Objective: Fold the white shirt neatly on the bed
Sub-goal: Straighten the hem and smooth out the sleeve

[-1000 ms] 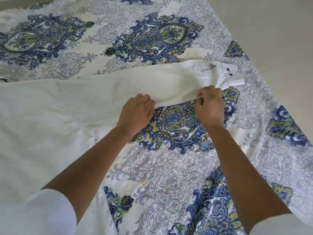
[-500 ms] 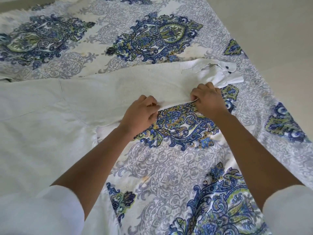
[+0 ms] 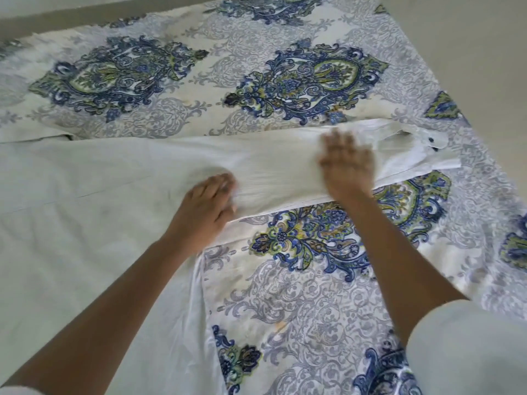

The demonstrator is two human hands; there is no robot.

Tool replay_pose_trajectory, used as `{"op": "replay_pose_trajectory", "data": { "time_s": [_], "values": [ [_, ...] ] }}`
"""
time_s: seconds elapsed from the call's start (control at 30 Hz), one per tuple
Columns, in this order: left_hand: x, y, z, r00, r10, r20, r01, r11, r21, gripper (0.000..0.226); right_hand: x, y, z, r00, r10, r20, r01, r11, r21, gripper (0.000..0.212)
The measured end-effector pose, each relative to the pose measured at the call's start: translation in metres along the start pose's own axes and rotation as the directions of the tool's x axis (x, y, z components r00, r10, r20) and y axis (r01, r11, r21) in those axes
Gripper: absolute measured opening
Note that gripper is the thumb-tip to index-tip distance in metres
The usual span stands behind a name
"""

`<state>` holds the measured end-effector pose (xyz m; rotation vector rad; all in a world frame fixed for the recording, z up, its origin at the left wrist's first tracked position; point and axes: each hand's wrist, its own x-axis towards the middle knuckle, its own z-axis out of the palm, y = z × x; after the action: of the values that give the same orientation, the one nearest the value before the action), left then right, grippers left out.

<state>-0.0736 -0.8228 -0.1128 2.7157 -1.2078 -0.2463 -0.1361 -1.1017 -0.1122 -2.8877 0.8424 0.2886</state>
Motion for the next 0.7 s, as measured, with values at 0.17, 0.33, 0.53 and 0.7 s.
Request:
{"op": "replay_pose_trajectory", "data": {
  "time_s": [0.17, 0.33, 0.53, 0.7],
  "values": [
    [0.031, -0.025, 0.001, 0.980, -0.200, -0.015, 0.200, 0.979, 0.028, 0.081, -0.016, -0.069, -0.008, 0.957, -0.283, -0.060, 0.286, 0.956, 0.057, 0.055],
    [0.030, -0.037, 0.011, 0.983, -0.185, -0.010, 0.185, 0.981, 0.057, 0.080, -0.011, -0.090, 0.013, 0.917, -0.399, 0.029, 0.400, 0.913, -0.084, 0.053],
    [-0.002, -0.083, -0.017, 0.874, -0.472, -0.120, 0.486, 0.861, 0.153, 0.069, -0.002, -0.051, -0.003, 0.995, 0.096, -0.008, -0.096, 0.995, 0.036, 0.055],
    [-0.005, -0.063, -0.002, 0.973, -0.232, -0.010, 0.232, 0.970, 0.070, 0.065, -0.043, -0.181, 0.017, 0.868, -0.496, 0.008, 0.496, 0.868, 0.038, 0.052]
  ]
}}
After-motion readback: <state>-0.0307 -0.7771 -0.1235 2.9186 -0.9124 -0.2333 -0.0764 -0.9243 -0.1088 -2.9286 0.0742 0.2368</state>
